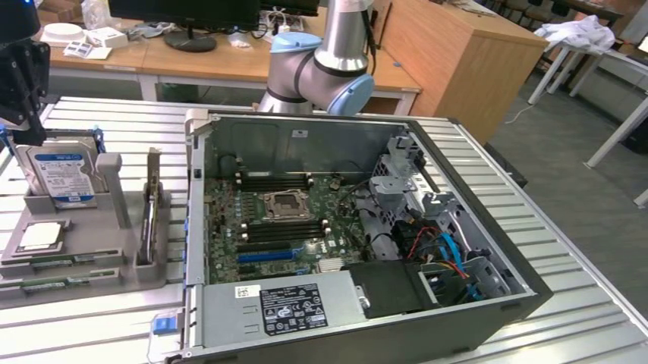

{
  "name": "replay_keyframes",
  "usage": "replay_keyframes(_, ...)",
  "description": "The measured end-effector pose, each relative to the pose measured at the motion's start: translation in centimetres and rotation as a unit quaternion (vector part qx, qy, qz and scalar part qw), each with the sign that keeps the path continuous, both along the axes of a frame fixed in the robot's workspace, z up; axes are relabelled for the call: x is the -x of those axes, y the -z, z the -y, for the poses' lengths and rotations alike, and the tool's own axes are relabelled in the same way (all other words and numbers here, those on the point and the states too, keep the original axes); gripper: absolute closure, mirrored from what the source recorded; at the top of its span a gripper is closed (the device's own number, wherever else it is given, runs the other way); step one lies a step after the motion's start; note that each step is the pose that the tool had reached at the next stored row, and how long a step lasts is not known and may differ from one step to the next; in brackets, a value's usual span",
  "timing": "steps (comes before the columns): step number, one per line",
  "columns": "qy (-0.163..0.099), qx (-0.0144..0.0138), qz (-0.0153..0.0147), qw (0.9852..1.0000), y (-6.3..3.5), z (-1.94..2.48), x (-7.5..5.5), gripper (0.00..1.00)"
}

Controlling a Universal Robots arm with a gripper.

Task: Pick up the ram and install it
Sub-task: 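Pick up the ram and move it above insertion slot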

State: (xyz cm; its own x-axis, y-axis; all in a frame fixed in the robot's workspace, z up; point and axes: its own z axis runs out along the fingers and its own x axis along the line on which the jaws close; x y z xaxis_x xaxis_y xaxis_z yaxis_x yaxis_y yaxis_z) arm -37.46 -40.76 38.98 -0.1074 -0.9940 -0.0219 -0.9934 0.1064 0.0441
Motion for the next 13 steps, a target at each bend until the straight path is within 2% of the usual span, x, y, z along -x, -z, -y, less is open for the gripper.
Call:
replay_keyframes(5,-0.003,0.0000,0.0000,1.0000,0.00,0.00,0.00,0.90)
replay_keyframes(10,-0.042,0.0000,0.0000,0.9991,0.00,0.00,0.00,0.90)
replay_keyframes(13,-0.043,0.0001,0.0000,0.9991,0.00,0.00,0.00,0.90)
